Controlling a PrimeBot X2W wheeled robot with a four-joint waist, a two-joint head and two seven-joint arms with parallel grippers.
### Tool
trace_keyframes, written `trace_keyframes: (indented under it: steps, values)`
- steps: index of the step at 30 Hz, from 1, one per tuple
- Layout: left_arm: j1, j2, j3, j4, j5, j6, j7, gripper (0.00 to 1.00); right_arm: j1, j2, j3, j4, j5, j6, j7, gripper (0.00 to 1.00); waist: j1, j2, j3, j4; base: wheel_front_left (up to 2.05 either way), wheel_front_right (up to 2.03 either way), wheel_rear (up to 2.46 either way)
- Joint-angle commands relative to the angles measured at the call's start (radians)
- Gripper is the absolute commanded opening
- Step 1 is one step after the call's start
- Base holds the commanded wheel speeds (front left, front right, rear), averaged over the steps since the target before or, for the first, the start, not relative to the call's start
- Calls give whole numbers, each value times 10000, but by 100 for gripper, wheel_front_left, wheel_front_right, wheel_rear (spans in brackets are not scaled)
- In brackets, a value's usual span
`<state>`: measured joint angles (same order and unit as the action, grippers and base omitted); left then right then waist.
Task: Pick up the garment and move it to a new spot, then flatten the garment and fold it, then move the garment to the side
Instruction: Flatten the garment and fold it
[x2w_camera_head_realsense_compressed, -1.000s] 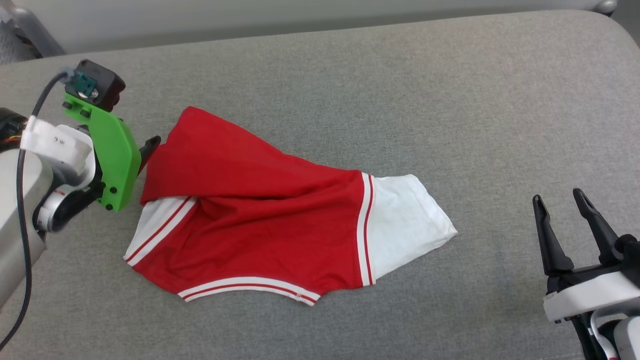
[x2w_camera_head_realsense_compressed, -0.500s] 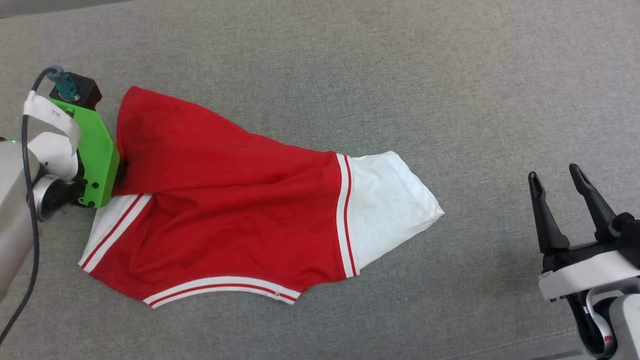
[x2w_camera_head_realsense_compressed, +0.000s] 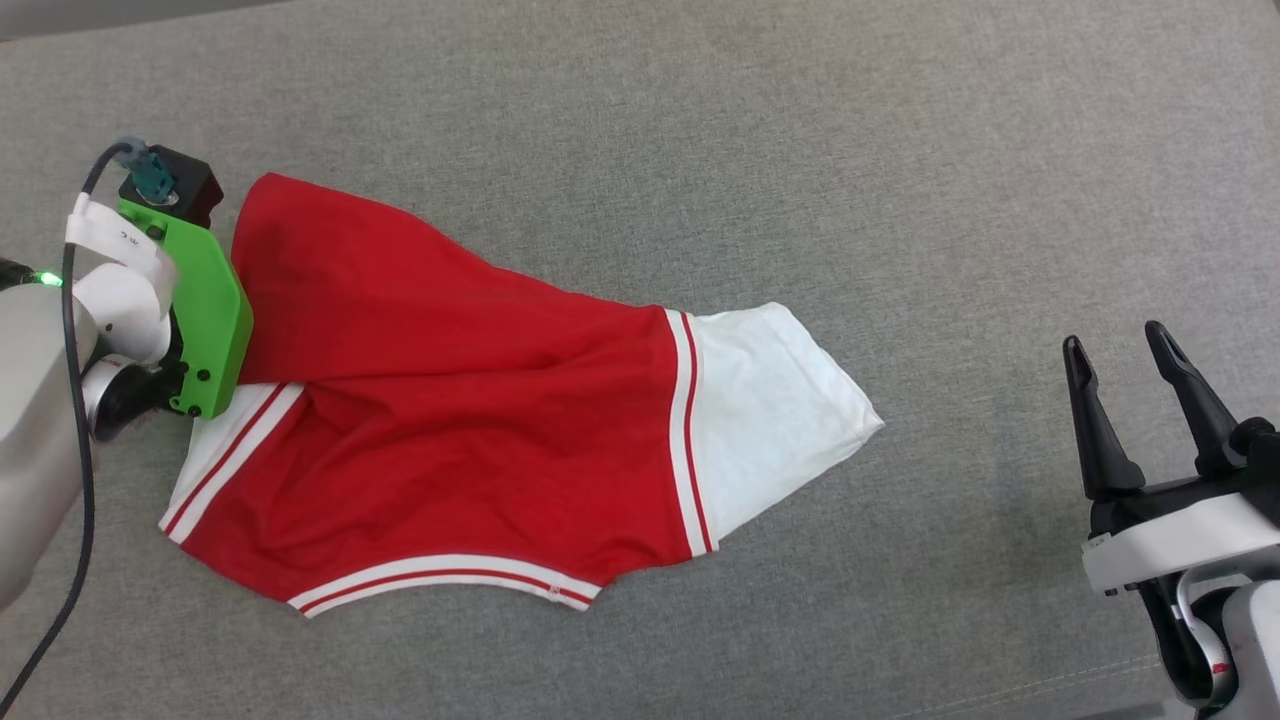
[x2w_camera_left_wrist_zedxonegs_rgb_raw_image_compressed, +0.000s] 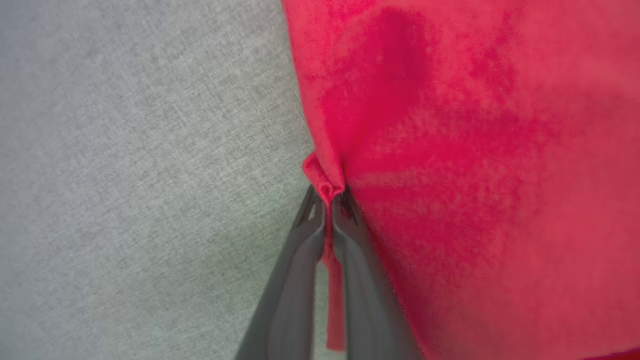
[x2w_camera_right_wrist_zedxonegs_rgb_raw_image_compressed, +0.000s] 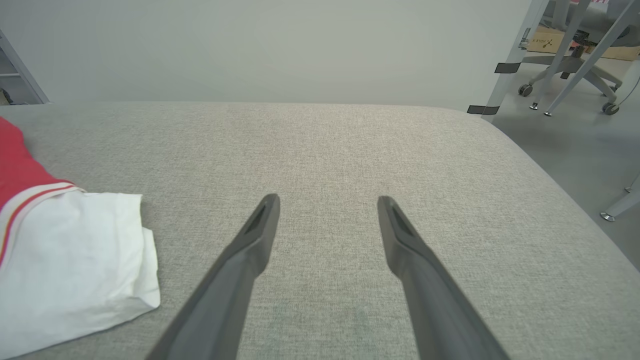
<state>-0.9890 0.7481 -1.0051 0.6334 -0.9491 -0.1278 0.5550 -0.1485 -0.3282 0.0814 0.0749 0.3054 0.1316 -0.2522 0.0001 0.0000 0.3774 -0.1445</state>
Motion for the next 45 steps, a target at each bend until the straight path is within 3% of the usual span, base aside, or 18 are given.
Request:
trace_keyframes:
  steps: [1,8,13,19,27,31,36,44,45]
  values:
    - [-16,-62,-82,-47,289,-18,-338,0,-16,-1,-25,33,52,-9,-93,100,-1,0,-321,154,0,0,0]
    - [-1070,289,-240,-1407,1320,-26,-1891,0,461,68,-165,4,7,-9,-94,100,-1,0,-972,445,0,0,0]
    - [-1690,319,-271,-2421,1747,-22,-2073,0,564,78,-180,-64,8,-9,-94,100,-1,0,-1058,470,0,0,0]
    - [-2446,-139,-416,-2877,2206,-3,-1912,0,398,134,-20,-197,30,-9,-95,100,-1,0,-779,148,0,0,0]
    - [-3410,-2171,-1162,-1851,2375,-22,-1714,0,-258,360,222,-262,93,-9,-95,100,-1,0,266,-731,0,0,0]
    - [-3472,-2787,-2116,-924,2118,-25,-1427,0,-528,469,277,-287,82,-9,-95,100,-1,0,626,-1077,0,0,0]
    - [-3103,-2879,-2660,-167,1773,-27,-1022,0,-753,586,305,-371,60,-9,-95,100,-1,0,896,-1319,0,0,0]
    - [-2099,-2531,-2748,180,1304,-27,83,0,-935,657,293,-369,35,-9,-95,100,-1,0,1077,-1323,0,0,0]
    - [-2120,-2528,-2748,191,1302,-28,-102,9,-938,640,276,-362,18,-9,-95,100,-1,0,1047,-1263,0,0,0]
